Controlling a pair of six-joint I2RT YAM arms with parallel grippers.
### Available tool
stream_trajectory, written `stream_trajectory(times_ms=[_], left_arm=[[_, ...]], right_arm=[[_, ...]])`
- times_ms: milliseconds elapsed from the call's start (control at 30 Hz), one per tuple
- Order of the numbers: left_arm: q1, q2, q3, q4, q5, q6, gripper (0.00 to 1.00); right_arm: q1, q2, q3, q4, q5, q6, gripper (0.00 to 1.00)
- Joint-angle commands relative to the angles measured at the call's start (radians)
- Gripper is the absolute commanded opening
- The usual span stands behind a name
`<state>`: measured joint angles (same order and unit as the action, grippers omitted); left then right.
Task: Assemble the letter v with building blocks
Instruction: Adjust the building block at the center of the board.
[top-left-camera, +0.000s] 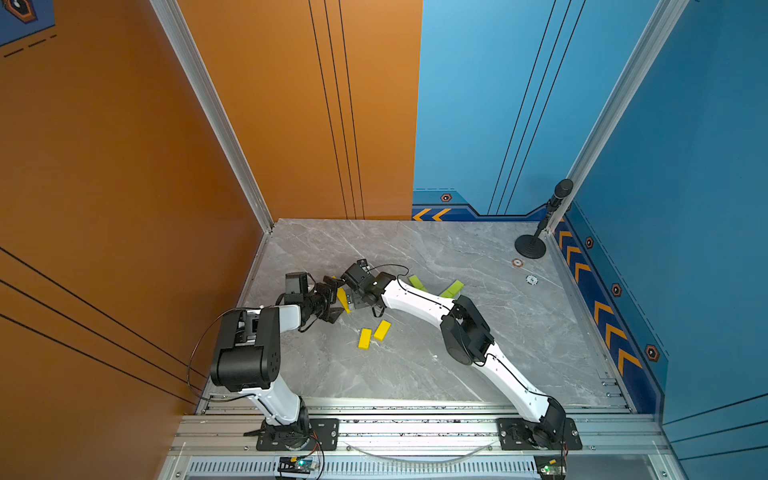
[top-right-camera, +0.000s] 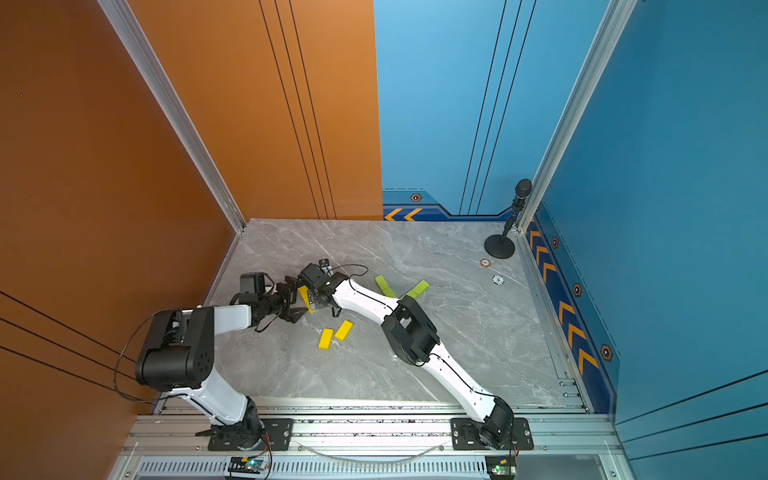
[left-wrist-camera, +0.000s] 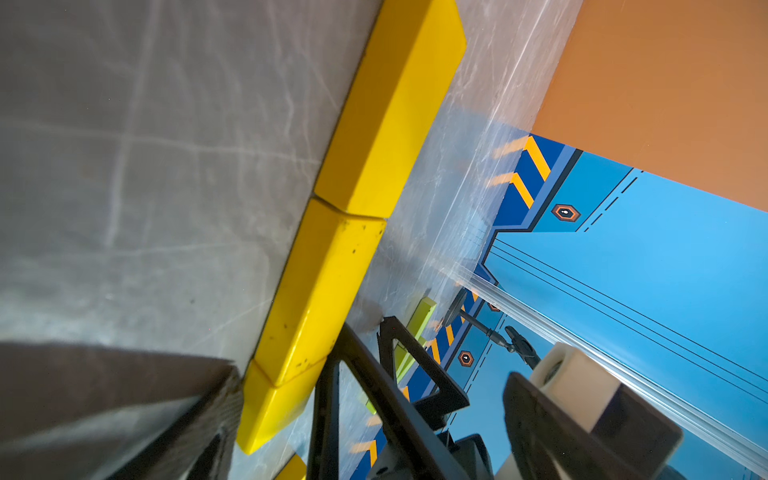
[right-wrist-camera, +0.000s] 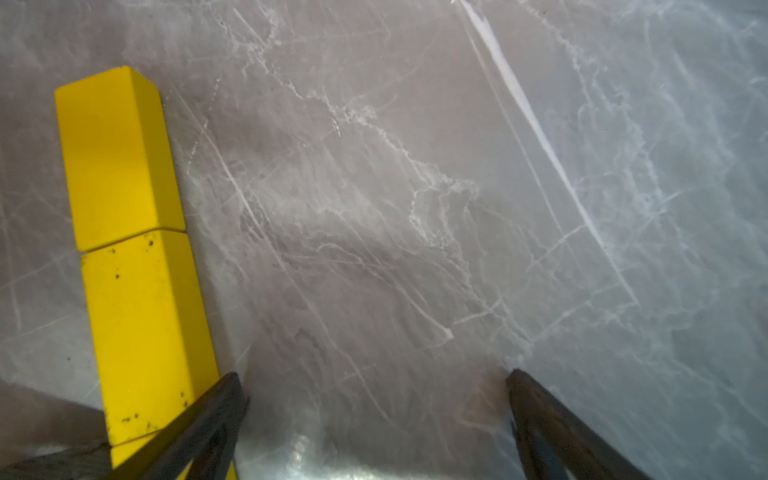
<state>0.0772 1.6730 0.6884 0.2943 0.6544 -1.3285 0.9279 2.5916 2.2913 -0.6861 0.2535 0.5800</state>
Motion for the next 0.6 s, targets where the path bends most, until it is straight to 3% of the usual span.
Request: stream_trajectory(times_ms=[0,567], left_arm=[[-0.010,0.023,0.011,-0.005,-0.013,-0.004,0.98],[0.011,-0.013,-0.013,-0.008,-0.001,-0.002,0.98]], right_arm=[[-0.011,0.026,-0.047,-0.060,-0.082,0.029,1.00],[-0.028,0.007,-0.057,-0.064,-0.086,0.027,1.00]])
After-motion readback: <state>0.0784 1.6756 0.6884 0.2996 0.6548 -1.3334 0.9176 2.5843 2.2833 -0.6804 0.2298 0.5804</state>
